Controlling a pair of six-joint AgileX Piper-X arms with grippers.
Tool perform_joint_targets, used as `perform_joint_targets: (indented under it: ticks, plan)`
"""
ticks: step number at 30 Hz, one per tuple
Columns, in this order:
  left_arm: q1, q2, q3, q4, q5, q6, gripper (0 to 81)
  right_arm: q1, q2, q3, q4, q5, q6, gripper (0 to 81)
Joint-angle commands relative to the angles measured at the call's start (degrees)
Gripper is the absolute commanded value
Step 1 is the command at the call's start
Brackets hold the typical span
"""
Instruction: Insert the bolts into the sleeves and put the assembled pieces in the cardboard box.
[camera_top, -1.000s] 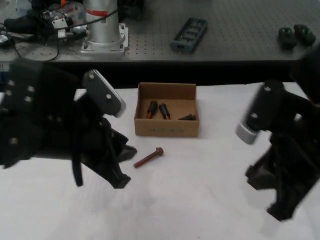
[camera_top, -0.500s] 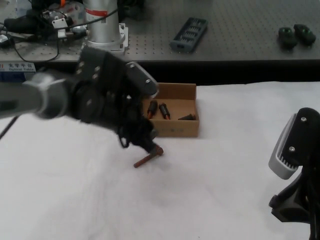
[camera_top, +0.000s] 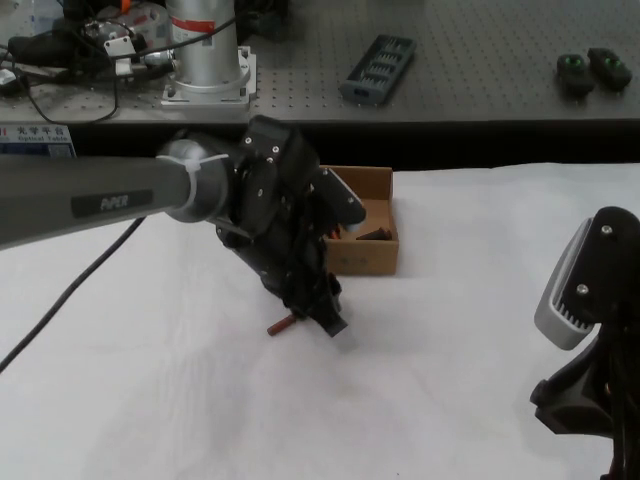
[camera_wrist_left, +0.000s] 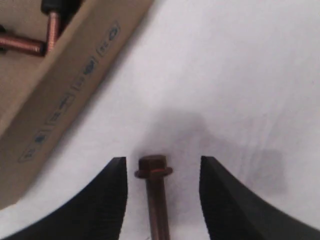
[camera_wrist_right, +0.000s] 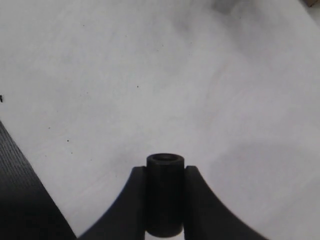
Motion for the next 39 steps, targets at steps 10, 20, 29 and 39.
perform_joint_targets:
  ticks: [10, 20, 29, 39]
  plan:
    - [-0.07, 0.19, -0.9, 1.0, -1.97, 5.29, 33.5, 0.02, -0.61, 1.97, -1.07, -0.93, 0.45, 2.0]
    - [1.12, 1.61, -0.9, 1.25, -1.57, 8.57, 31.2, 0.02, -0.61, 1.93, -0.84, -0.93, 0.45, 2.0]
    - [1.08, 2.42, -0.9, 1.12, -1.57, 8.57, 28.5, 0.02, -0.61, 1.93, -0.84, -0.93, 0.45, 2.0]
    - [0.19, 1.76, -1.08, 2.17, -2.56, 9.04, 0.7, 0.02, -0.61, 1.93, -0.84, -0.81, 0.45, 2.0]
